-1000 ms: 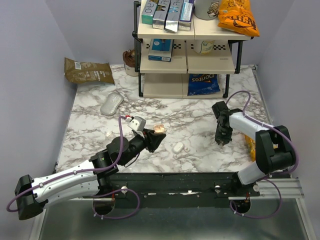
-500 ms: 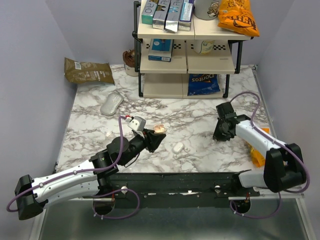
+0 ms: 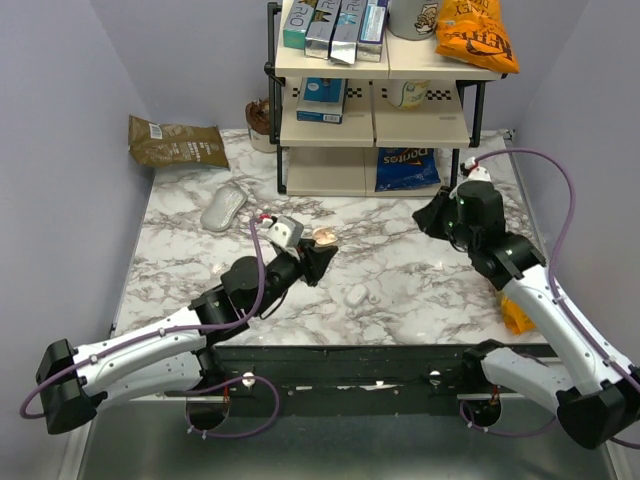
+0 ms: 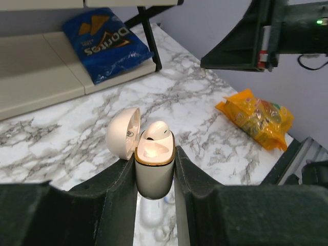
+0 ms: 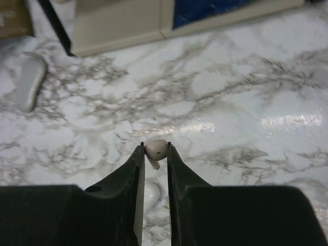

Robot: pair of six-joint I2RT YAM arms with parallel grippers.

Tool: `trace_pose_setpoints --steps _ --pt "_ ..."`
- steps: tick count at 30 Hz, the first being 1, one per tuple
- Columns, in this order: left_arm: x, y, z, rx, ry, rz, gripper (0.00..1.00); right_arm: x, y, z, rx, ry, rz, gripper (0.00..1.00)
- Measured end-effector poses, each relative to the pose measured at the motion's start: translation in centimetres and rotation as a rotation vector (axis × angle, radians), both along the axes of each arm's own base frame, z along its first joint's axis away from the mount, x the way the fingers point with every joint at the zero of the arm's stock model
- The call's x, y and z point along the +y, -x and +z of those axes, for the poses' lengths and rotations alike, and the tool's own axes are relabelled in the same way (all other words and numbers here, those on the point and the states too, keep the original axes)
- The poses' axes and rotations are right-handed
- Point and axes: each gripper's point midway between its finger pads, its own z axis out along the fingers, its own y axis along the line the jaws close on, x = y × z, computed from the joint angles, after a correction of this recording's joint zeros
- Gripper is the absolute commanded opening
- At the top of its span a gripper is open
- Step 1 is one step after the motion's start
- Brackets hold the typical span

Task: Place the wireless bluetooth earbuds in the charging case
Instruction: Insert the left earbud into the left side groove of the charging case.

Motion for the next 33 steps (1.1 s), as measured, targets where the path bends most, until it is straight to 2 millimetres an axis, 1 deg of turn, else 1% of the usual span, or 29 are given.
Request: trace_pose_setpoints --steps 3,8,10,13,16,18,22,24,26,28,33 --pt "-0.4 -1.5 1.4 -0.027 0.032 0.009 0.00 1.8 0.3 5.1 -0.143 -0.045 0.068 0.01" --pt "-1.2 -4.0 2.3 -0.062 0.076 0.003 0.00 5.3 2.3 12.5 -0.342 -0.115 0.208 0.01" --pt "-1.9 -4.5 2.5 -0.083 0.091 -0.022 0.00 6.2 3.0 14.7 -0.402 -0.140 0.250 0.01" --pt "-3.1 -4.5 3.2 -0.125 0.113 -0.071 0.00 7.5 4.0 17.1 -0.475 -0.175 0.310 0.01" --pt "-4.2 -4.0 4.2 -0.183 0.147 -0.136 0.00 8.7 4.9 18.5 -0.529 -0.195 0.367 0.01" --pt "-4.8 -3.6 5.3 -0.237 0.178 -0.175 0.00 9.6 5.6 19.2 -0.561 -0.208 0.411 0.01" --pt "-5.7 -2.6 7.2 -0.347 0.222 -0.247 0.00 11.0 6.7 20.7 -0.623 -0.232 0.484 0.01" --pt "-6.0 -2.1 7.8 -0.394 0.236 -0.273 0.00 11.6 7.0 21.1 -0.644 -0.235 0.510 0.01" --pt "-6.2 -1.9 8.0 -0.421 0.240 -0.294 0.00 12.1 7.3 21.4 -0.660 -0.231 0.531 0.01" --pt "-6.5 -1.8 8.2 -0.435 0.237 -0.307 0.00 12.4 7.3 21.7 -0.673 -0.223 0.545 0.01" --pt "-6.9 -1.9 9.4 -0.467 0.245 -0.313 0.00 13.0 7.6 21.9 -0.689 -0.213 0.571 0.01"
